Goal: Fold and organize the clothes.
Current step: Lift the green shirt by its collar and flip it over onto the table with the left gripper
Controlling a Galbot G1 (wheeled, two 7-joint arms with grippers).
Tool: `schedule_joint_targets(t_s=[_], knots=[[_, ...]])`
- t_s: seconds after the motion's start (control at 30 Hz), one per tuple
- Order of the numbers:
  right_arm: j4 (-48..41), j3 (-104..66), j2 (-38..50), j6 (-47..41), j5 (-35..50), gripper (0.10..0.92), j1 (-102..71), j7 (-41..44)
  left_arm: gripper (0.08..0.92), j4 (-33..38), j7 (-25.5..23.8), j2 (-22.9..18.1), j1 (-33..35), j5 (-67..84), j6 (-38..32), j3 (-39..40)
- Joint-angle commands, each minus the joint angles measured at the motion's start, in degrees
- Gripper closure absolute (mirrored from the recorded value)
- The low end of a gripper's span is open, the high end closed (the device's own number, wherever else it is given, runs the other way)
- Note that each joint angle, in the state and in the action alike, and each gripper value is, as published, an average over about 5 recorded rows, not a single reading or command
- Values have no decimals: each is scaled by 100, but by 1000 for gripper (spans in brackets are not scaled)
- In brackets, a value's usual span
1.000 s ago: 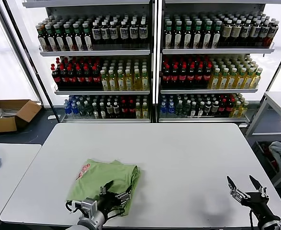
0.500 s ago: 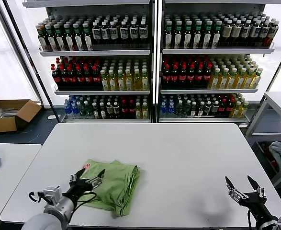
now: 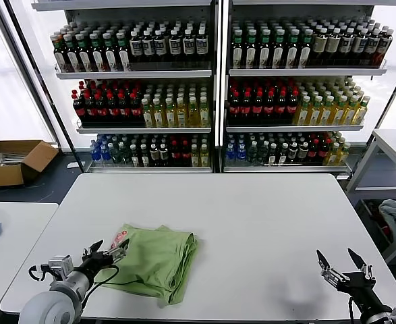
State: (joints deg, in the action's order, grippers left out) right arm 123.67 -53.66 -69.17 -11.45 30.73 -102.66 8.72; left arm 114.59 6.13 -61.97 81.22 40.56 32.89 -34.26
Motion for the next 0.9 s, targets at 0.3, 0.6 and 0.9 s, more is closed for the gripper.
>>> schedule_joint_targets(t_s=[0.3, 0.6, 0.9], knots=[[37, 8, 15, -16, -1, 203, 18, -11, 177, -425, -289, -224, 29, -29, 18, 79], [67, -8, -5, -5, 8, 203, -30, -23, 338, -369, -399, -381, -4, -255, 12, 196], [58, -3, -11, 19, 13, 203, -39, -25, 598, -289, -300, -461, 51, -325, -54, 139]])
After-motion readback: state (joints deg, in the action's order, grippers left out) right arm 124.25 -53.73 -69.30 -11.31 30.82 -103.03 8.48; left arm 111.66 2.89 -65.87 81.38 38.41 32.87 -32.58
